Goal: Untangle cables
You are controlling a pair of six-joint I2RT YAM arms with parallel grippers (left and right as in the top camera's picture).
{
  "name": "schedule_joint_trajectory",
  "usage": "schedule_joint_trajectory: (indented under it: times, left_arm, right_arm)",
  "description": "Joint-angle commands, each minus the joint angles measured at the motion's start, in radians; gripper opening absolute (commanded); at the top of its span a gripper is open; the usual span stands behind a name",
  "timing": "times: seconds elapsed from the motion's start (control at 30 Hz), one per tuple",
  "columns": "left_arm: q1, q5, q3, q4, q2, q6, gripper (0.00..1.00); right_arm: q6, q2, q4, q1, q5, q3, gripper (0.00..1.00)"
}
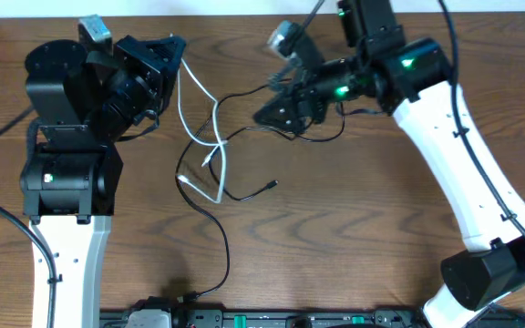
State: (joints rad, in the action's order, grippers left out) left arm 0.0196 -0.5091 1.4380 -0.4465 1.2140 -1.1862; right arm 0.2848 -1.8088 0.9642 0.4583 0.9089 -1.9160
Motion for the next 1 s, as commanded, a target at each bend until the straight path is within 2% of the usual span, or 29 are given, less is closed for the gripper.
schedule_joint_trajectory:
  times: [0.0, 0.1, 0.2, 0.37, 0.6, 0.67, 0.7, 0.83, 0.9, 0.97]
  left_arm:
    - [-0.005, 0.008, 0.010, -0.002, -0.006, -0.126, 0.08]
    - [-0.005, -0.006, 0.010, -0.002, -0.006, -0.148, 0.07]
    - [-0.005, -0.006, 0.010, -0.002, -0.006, -0.152, 0.07]
    - [-0.005, -0.006, 0.010, -0.010, -0.006, -0.151, 0.07]
    - [0.000, -0.006, 0.008, -0.025, -0.006, -0.151, 0.08]
    - [0.000, -0.006, 0.006, -0.025, -0.006, -0.151, 0.08]
    - [0.000, -0.006, 0.006, -0.025, -0.006, -0.151, 0.08]
    - [-0.001, -0.006, 0.006, -0.047, -0.006, -0.150, 0.38]
    - [-0.001, -0.005, 0.006, -0.062, -0.006, -0.121, 0.49]
    - [-0.001, 0.006, 0.006, -0.081, -0.005, 0.000, 0.52]
  right_arm:
    - [-0.039, -0.018, -0.071, 0.061, -0.032, 0.001, 0.86]
    - [-0.091, -0.035, -0.146, 0.092, -0.047, 0.001, 0.85]
    - [-0.134, -0.047, -0.207, 0.111, -0.047, 0.001, 0.79]
    - [-0.180, -0.062, -0.278, 0.122, -0.047, 0.001, 0.54]
    - [-0.262, -0.062, -0.356, 0.122, -0.046, 0.001, 0.11]
    - [-0.275, -0.062, -0.364, 0.122, -0.046, 0.001, 0.01]
    - [-0.285, -0.062, -0.365, 0.122, -0.046, 0.001, 0.01]
    - [-0.337, -0.061, -0.366, 0.112, -0.047, 0.001, 0.01]
    - [-0.405, -0.061, -0.370, 0.095, -0.060, 0.001, 0.01]
    - [-0.487, -0.061, -0.370, 0.062, -0.098, 0.001, 0.01]
